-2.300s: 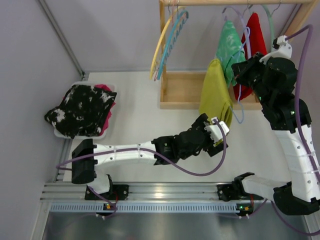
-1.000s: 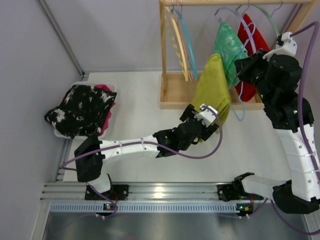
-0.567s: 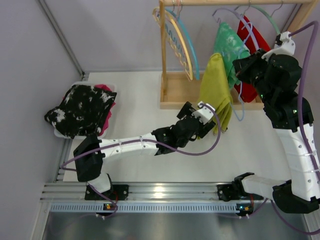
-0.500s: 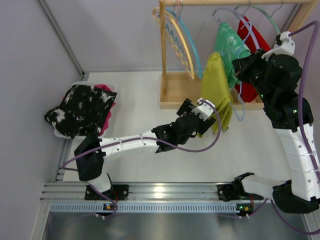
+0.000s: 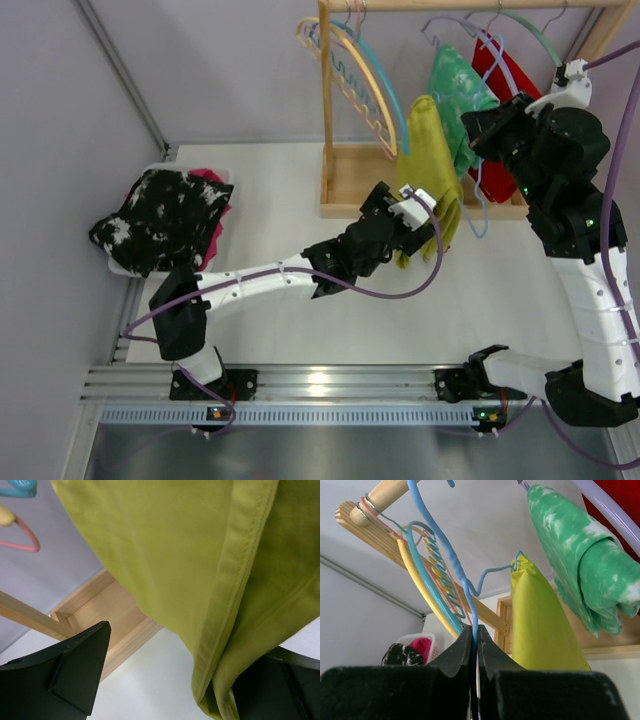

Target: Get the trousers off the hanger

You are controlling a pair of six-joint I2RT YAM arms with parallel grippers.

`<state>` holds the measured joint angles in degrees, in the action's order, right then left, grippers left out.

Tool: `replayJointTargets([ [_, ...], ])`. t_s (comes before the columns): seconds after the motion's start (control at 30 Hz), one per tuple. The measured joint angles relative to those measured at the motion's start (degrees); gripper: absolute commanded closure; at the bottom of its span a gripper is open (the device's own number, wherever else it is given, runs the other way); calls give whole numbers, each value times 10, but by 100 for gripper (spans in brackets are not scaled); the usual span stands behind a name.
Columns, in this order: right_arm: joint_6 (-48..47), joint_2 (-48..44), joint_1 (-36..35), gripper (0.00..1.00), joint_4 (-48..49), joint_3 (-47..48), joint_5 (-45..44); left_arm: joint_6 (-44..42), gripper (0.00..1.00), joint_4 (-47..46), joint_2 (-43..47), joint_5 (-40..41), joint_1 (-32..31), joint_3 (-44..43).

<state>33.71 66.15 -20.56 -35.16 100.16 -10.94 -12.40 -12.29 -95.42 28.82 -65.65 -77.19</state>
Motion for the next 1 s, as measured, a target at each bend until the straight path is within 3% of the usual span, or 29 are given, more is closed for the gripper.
replayJointTargets([
  [0.53, 28, 0, 0, 100, 0, 0, 10, 15, 4, -7, -36, -20, -11, -34],
  [0.77, 36, 2, 0, 100, 0, 0, 10, 38, 5, -3, -65, 7, -26, -73],
  [1.0, 38, 6, 0, 100, -1, 0, 10, 50, 16, 3, -70, 35, -35, -80],
])
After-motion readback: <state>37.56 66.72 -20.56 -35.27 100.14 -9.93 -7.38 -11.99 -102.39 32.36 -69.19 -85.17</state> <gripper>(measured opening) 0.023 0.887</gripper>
